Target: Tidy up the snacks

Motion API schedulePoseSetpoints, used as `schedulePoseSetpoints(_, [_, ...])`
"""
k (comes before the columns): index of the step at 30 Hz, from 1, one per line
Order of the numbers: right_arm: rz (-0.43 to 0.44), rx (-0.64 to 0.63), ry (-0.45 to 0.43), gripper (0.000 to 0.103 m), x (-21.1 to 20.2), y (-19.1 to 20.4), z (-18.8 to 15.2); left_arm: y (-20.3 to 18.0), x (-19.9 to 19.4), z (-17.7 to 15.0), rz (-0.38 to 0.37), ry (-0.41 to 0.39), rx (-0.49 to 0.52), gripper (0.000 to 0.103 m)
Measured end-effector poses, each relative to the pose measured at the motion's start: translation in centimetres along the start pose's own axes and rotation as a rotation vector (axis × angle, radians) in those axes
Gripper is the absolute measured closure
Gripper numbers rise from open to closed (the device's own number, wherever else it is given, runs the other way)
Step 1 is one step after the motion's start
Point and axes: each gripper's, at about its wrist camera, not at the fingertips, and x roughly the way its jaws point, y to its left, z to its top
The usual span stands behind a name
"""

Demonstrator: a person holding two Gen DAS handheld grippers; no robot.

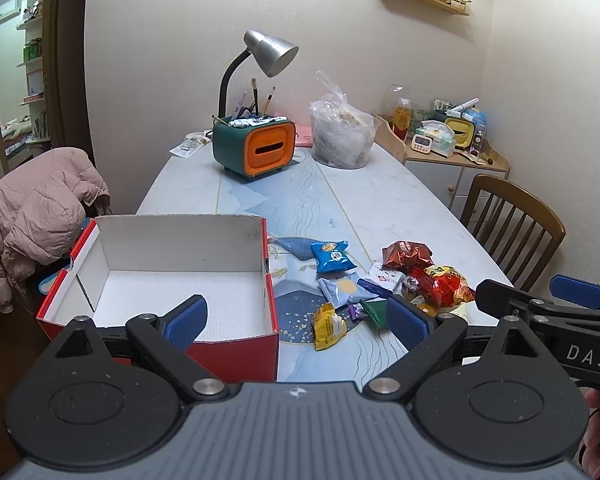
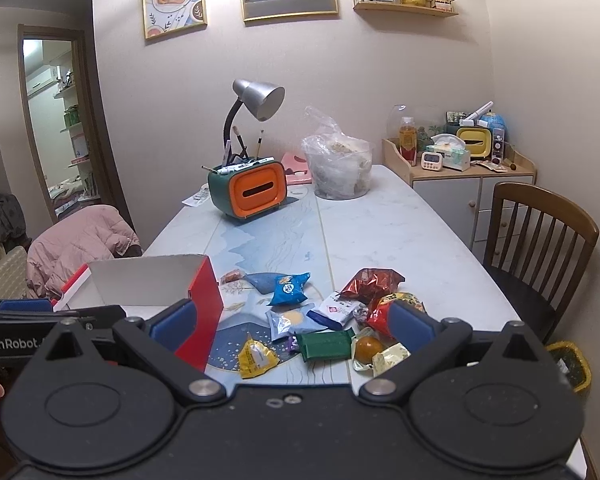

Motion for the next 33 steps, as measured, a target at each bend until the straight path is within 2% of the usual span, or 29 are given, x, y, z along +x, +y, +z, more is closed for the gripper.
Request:
schedulePoseSetpoints(21, [-0.013,-0.018,-0.017,0.002,-0.7,0.4,0.0,0.1,-0.2,-0.1,-0.003,-0.008,0.005,0.006])
schedulePoseSetpoints(33, [-0.028,-0.027,-0.008,0.002,-0.3,-0.3,0.1,-0.8,0.8,0.3,0.001,0.017,-0.017,0.006])
